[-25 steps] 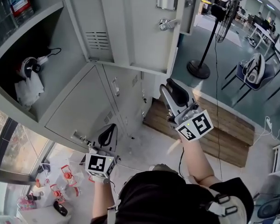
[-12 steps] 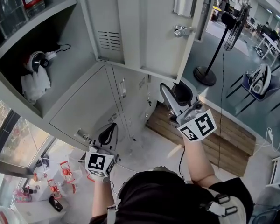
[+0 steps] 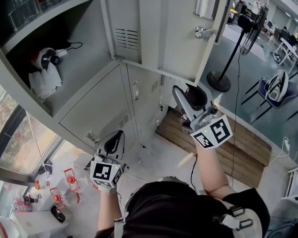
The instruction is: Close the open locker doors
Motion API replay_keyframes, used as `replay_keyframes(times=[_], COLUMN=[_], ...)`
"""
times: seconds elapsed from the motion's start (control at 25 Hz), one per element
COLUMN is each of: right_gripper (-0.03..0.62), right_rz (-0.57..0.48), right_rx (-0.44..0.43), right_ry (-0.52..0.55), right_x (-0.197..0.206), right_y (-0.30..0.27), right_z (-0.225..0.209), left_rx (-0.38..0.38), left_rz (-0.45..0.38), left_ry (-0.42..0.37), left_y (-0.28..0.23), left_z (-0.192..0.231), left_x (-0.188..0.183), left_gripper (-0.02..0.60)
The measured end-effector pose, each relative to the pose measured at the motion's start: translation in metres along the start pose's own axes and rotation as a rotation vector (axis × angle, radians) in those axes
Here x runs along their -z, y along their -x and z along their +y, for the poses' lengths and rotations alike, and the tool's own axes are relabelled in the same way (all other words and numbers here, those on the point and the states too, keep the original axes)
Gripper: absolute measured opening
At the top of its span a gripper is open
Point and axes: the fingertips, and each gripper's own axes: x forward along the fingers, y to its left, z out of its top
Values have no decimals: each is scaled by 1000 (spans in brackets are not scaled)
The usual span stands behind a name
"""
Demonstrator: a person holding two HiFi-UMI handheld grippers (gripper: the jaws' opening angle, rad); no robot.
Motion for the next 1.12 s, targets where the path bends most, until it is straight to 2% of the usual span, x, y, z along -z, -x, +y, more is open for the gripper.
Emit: replay_keyframes(times=[1.12], right_gripper=[164], right_rz=[0], right_rx=[24], right_ry=[48], right_x=[-20], right_y=[-12], right_z=[103], left_rx=[21], left_rz=[-2], left_ry=[36], left_y=[95], left_z=[33], left_x=[10], left_gripper=[9])
